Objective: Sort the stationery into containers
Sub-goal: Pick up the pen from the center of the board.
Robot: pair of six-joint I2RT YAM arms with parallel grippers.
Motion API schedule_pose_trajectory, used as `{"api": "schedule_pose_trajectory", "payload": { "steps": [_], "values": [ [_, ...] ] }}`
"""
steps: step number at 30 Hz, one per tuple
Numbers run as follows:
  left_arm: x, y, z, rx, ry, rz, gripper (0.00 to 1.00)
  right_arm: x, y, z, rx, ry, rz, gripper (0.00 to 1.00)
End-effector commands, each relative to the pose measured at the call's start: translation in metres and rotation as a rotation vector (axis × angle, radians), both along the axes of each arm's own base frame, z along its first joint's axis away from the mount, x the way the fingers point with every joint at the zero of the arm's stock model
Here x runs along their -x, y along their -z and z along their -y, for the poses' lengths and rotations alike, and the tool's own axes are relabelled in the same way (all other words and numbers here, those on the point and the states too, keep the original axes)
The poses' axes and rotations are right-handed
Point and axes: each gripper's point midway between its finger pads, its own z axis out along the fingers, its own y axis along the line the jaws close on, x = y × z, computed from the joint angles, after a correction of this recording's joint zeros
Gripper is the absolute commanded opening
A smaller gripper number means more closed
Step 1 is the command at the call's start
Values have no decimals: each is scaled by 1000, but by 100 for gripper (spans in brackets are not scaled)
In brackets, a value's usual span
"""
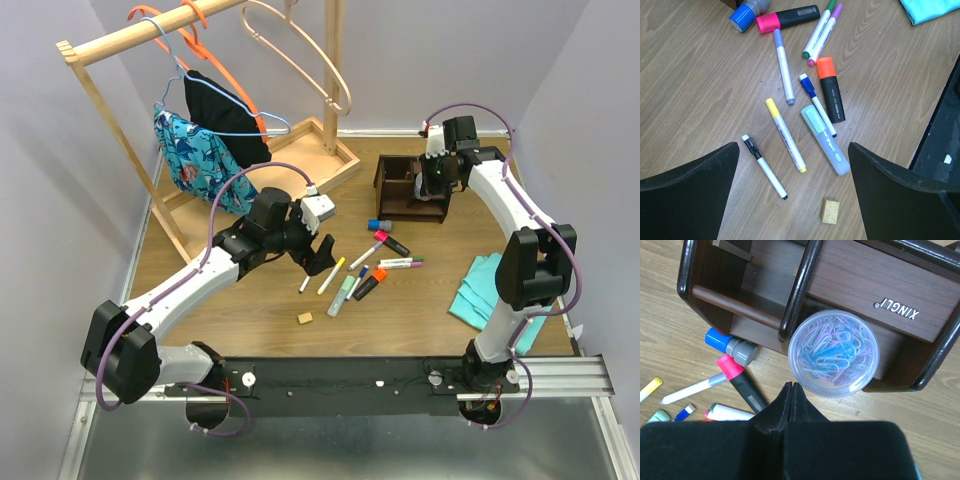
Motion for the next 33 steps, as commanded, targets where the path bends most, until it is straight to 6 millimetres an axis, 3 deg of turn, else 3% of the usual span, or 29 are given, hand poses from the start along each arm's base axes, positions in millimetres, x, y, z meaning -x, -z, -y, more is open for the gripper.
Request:
{"api": "schedule_pose_trajectory", "payload": {
  "steps": [1, 11, 14, 15, 16, 18, 20, 25, 33],
  "values": [
    [1, -3, 1, 19, 13, -2, 99, -12, -14, -7, -30, -8, 60, 1],
    [6, -3, -1, 18, 23, -6, 99, 14, -28, -19, -113, -52, 54, 1],
    [9, -1, -2, 12, 27, -9, 99, 30, -27, -24, -136, -92, 36, 16],
    [9, 2, -4, 4, 25, -13, 99, 37, -26, -27, -154, -112, 27, 34],
    [11, 6, -5, -5, 29, -14, 99, 43, -24, -28, -164, -118, 18, 41],
    [13, 12, -6, -19, 31, -19, 99, 63, -17, -32, -189, -136, -13, 53],
    [15, 20, -8, -39, 29, -27, 99, 76, -11, -32, -202, -143, -29, 58],
    [14, 29, -12, -89, 19, -22, 99, 106, -8, -31, -209, -171, -21, 60],
    [-3, 44, -18, -186, 3, 5, 98, 115, -23, -41, -197, -268, 44, 56]
  ]
}}
